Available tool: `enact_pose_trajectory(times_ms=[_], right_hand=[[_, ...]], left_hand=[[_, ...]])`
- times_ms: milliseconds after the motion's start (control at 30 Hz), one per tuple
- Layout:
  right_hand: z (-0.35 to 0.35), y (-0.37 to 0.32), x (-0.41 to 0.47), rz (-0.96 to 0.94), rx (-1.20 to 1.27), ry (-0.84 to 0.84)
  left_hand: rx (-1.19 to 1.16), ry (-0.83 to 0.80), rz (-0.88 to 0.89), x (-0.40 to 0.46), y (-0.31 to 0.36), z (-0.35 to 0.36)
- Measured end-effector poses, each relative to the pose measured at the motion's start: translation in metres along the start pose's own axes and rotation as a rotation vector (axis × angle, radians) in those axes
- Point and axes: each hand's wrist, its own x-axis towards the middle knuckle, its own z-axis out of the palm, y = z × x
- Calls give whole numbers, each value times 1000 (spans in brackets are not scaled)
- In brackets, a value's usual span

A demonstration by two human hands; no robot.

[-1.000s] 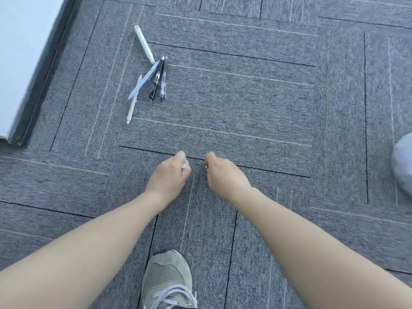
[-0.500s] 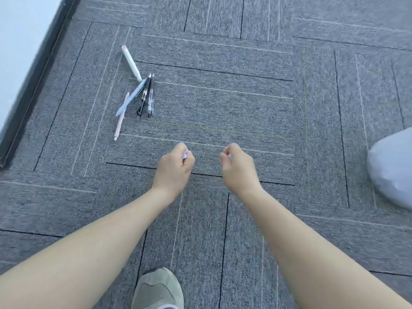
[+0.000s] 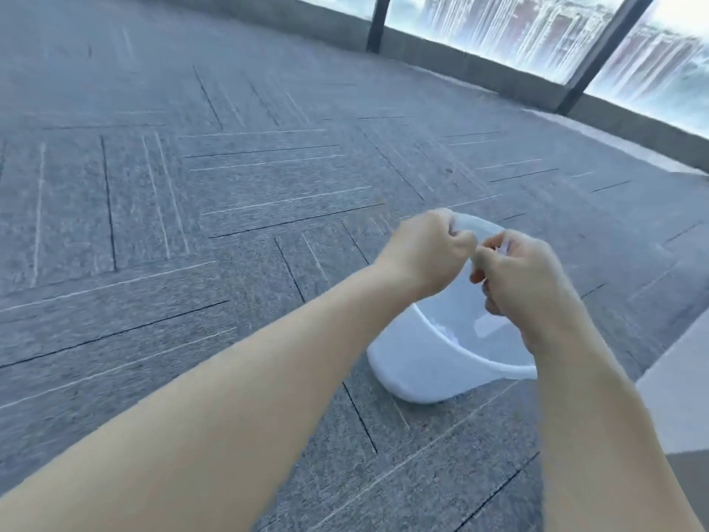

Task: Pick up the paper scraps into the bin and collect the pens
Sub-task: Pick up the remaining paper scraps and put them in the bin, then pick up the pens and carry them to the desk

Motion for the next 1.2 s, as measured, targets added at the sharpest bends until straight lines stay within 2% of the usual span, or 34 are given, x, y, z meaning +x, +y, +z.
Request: enact_pose_trajectory(times_ms=[100, 167, 233, 300, 400, 500, 567, 633, 767, 900, 1067, 1200], right_hand=[[-13, 32, 14, 104, -30, -84], [-16, 48, 17, 158, -100, -151], [-17, 54, 18, 179, -255, -148], [-17, 52, 18, 122, -375, -22], [-9, 33, 15, -17, -361, 185], [20, 1, 1, -206, -261, 228], [55, -26, -19, -320, -200, 145], [102, -44, -47, -407, -177, 3], [214, -46, -122, -467, -246, -397], [317, -32, -197, -530, -386, -735], [419, -32, -267, -588, -509, -963], [479, -39, -295, -593, -600, -1019]], left_hand=[[196, -204, -72, 23, 4, 38], [321, -269, -78, 29, 1, 48], [393, -285, -31, 31, -6, 50], [379, -247, 4, 27, -10, 45], [215, -143, 65, 17, -13, 25], [92, 78, 135, -4, -29, -11], [99, 228, 106, -27, -56, -42], [193, 331, -15, -65, -97, -75], [379, 364, -403, -170, -204, -135], [439, 487, -776, -285, -283, -180], [444, 756, -1091, -391, -333, -217], [438, 871, -1189, -431, -359, -239]])
